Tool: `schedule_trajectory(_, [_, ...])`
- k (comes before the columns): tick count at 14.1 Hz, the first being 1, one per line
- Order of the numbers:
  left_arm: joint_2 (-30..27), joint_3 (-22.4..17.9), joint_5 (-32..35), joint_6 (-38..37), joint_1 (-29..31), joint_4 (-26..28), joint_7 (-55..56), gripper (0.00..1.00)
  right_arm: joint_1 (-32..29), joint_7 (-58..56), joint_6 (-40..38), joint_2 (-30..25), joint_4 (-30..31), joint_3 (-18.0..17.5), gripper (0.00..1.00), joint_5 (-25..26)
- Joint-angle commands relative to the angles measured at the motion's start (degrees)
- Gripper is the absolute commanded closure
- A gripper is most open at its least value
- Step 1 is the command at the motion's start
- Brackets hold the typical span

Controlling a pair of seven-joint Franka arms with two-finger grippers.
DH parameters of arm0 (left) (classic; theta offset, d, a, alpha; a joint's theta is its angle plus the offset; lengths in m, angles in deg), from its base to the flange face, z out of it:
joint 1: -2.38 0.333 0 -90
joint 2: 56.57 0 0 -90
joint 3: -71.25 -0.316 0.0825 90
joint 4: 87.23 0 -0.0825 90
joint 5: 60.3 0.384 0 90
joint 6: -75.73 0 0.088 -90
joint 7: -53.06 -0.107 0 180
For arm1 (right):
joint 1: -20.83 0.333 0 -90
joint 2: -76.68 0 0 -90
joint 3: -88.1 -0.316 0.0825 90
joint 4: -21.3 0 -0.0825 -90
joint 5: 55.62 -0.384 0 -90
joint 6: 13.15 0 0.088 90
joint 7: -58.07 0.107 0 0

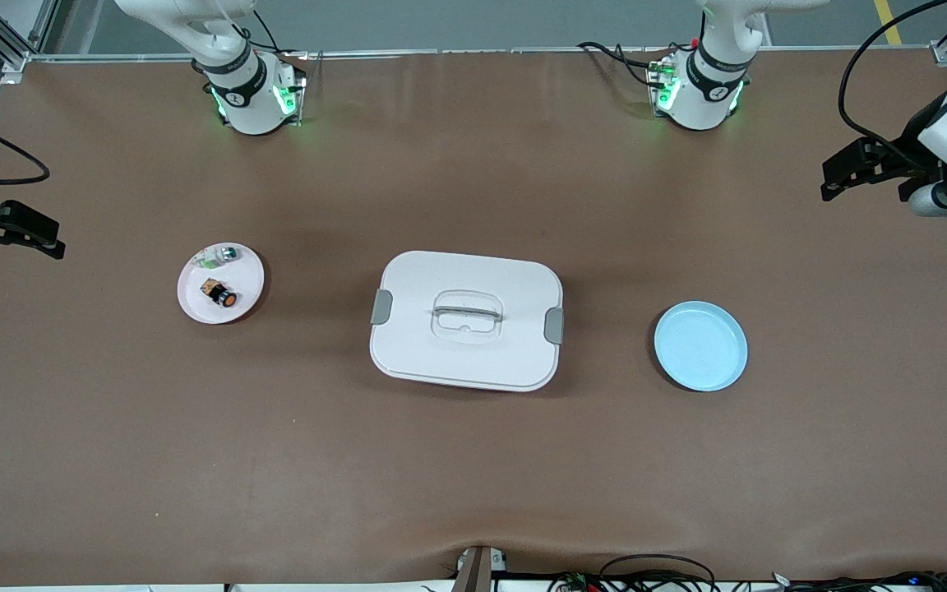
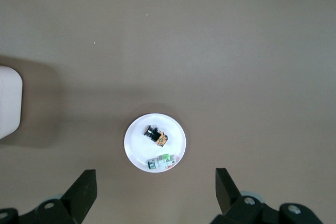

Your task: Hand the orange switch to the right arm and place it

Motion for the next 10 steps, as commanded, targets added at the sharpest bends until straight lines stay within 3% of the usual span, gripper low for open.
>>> schedule_trajectory(1, [-0.5, 0.3, 0.3, -0.8, 0.2, -1.6, -0.4, 0.0, -0.6, 1.9, -1.4, -0.5, -1.0, -0.6, 0.0, -0.5])
schedule_trajectory(10, [0.6, 0.1, 0.7, -0.8, 0.6, -2.5, 0.1, 0.0, -0.4, 6.4, -1.5, -0.4, -1.0, -0.6, 0.0, -0.5])
